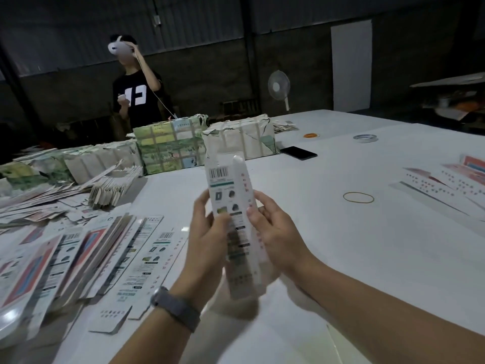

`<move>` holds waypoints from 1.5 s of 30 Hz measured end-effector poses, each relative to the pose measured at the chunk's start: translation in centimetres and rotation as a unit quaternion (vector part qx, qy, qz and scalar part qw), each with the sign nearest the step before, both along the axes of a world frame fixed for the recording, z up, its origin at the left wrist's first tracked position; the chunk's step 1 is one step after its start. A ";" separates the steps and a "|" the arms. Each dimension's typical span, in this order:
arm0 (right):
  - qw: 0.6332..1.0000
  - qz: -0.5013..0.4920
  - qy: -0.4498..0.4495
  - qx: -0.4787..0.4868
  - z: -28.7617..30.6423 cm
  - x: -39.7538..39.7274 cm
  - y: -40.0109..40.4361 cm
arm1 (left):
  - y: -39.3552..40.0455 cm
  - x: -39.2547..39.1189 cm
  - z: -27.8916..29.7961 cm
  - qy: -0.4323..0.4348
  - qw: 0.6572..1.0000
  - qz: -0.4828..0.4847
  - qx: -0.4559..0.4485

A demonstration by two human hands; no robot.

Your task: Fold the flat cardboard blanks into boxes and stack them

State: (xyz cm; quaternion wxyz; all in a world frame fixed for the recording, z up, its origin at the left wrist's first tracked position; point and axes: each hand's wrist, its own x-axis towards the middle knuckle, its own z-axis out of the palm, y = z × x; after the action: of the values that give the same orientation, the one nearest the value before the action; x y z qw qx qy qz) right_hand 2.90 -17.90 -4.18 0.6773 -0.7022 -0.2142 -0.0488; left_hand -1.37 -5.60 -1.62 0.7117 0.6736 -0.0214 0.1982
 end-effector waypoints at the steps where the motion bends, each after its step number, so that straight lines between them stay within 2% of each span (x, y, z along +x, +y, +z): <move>1: 1.000 0.005 0.003 0.000 -0.1 -0.2 0.0 | -0.3 0.1 -0.5 0.021 0.999 -0.019 -0.030; 6: 0.999 0.040 0.005 0.008 -0.4 -1.0 0.6 | -0.6 0.0 -1.6 0.098 0.973 -0.088 -0.189; 12: 1.000 0.011 0.002 -0.016 -0.6 -1.4 1.0 | -0.2 0.0 -1.1 0.115 0.954 -0.119 -0.252; 14: 1.000 0.017 0.005 -0.017 -0.7 -1.6 1.0 | -0.2 0.1 -1.2 0.109 0.957 -0.136 -0.231; 20: 0.998 0.059 0.022 0.029 -0.6 -1.4 0.9 | 0.4 0.6 -1.8 0.101 0.981 -0.094 -0.139; 26: 0.997 0.005 0.015 0.070 0.3 -1.0 0.3 | -0.5 0.7 -2.1 0.108 0.984 -0.112 -0.081; 33: 0.996 0.014 -0.001 0.083 0.8 -0.6 -0.2 | -0.4 0.8 -2.3 0.100 0.985 -0.125 -0.060; 39: 0.996 0.066 -0.026 0.046 0.6 -1.1 0.5 | 0.1 1.3 -2.2 0.019 0.999 -0.019 0.021; 45: 0.993 0.088 -0.036 0.070 0.7 -1.0 0.2 | 0.0 0.5 -1.9 -0.053 0.997 -0.040 0.049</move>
State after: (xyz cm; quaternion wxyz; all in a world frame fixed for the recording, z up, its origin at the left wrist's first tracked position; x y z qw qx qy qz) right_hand 1.87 -17.65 -3.47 0.7184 -0.6292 -0.2954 -0.0288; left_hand -0.86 -5.63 -3.49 0.6831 0.6947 -0.0961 0.2036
